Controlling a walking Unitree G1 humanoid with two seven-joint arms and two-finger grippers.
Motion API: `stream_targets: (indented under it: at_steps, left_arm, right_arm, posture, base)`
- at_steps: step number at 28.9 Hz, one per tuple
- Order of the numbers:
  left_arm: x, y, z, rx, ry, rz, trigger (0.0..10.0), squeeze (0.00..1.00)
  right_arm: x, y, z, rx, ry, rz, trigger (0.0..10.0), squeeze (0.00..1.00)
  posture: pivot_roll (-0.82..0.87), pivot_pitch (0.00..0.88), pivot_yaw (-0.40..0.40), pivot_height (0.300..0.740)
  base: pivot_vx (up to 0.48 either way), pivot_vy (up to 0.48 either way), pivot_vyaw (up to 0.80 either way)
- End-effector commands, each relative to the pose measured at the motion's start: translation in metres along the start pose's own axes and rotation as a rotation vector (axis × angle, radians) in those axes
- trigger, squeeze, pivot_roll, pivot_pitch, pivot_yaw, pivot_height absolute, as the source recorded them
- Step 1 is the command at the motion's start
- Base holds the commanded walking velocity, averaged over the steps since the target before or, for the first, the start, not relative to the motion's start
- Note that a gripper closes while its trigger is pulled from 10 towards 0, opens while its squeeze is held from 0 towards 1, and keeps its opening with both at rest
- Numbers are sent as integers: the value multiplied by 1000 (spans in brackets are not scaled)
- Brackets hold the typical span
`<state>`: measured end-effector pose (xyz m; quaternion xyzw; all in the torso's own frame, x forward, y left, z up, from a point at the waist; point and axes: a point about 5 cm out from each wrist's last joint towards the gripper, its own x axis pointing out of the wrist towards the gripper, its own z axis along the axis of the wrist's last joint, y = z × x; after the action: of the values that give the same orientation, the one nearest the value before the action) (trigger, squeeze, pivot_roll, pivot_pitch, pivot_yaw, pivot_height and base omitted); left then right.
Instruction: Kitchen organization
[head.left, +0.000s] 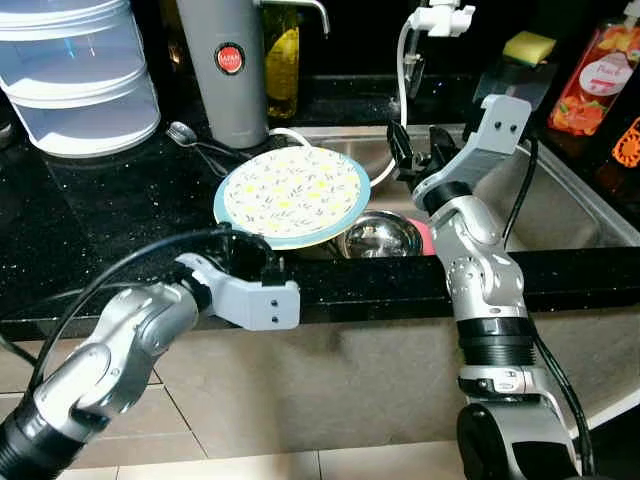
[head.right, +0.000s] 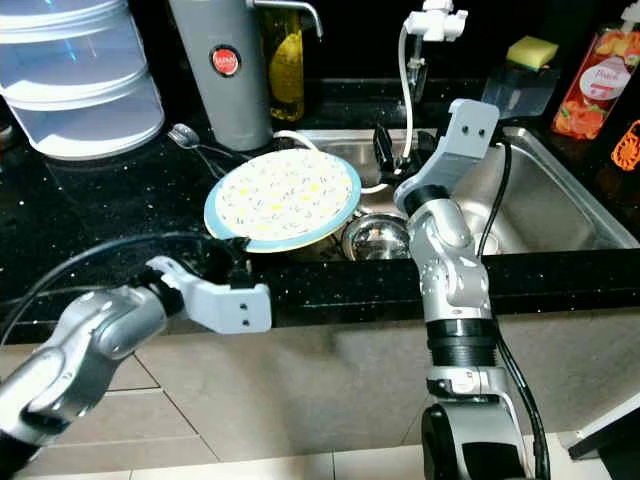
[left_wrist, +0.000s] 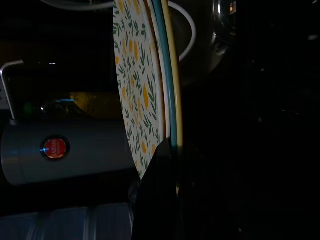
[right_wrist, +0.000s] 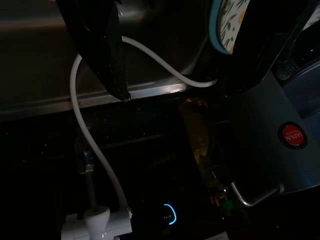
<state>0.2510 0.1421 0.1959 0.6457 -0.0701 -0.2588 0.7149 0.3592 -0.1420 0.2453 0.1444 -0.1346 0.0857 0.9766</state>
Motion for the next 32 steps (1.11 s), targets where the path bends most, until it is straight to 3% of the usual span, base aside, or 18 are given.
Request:
stream_targets:
  at_steps: [1, 12, 14, 15, 16, 20, 21, 22, 23, 25, 32]
  left_arm:
    - [0, -28, -3, -62, 39, -132, 10000, 0]
    - [-14, -36, 0, -166, 71, -213, 10000, 0]
    - [-14, -34, -3, -162, 91, -203, 10000, 812]
    - [-14, -34, -3, -162, 91, -203, 10000, 812]
    - [-14, -32, -5, -169, 100, -190, 10000, 1000]
    - [-12, -26, -6, -177, 109, -151, 10000, 1000]
    - [-10, -23, -2, -210, 87, -125, 10000, 161]
    - [-9, -20, 3, -245, 57, -106, 10000, 0]
    - [-9, -20, 3, -245, 57, -106, 10000, 0]
    - [-9, -12, 20, -375, -51, -76, 10000, 0]
    - [-15, 3, 44, -527, -233, -51, 10000, 0]
  right_arm:
    - [0, -1, 1, -7, -6, -3, 10000, 0]
    - [0, -2, -2, -7, 4, -2, 10000, 0]
    - [0, -1, -2, -5, 6, 1, 10000, 0]
    - [0, -1, -2, -5, 6, 1, 10000, 0]
    - [0, -1, -2, -4, 8, 2, 10000, 0]
    - [0, -1, -3, -5, 11, 2, 10000, 0]
    - [0, -1, -3, -6, 11, 2, 10000, 0]
    - [0, -1, -3, -7, 11, 1, 10000, 0]
    - [0, -1, -3, -7, 11, 1, 10000, 0]
    - [0, -2, -2, -8, 10, -1, 10000, 0]
    - [0, -2, -2, -9, 8, -1, 10000, 0]
  posture:
    - [228, 15, -32, 740]
    - [236, 21, -35, 740]
    - [239, 24, -40, 740]
    - [239, 24, -40, 740]
    - [239, 24, -40, 740]
    - [239, 24, -40, 740]
    - [236, 25, -41, 740]
    - [236, 25, -41, 740]
    - [236, 25, -41, 740]
    - [236, 25, -41, 740]
    - [231, 23, -41, 740]
  base:
    - [0, 0, 0]
    - [0, 0, 0]
    - [0, 0, 0]
    - [0, 0, 0]
    - [0, 0, 0]
    - [0, 0, 0]
    - [0, 0, 0]
    - [0, 0, 0]
    - [0, 0, 0]
    - [0, 0, 0]
    - [0, 0, 0]
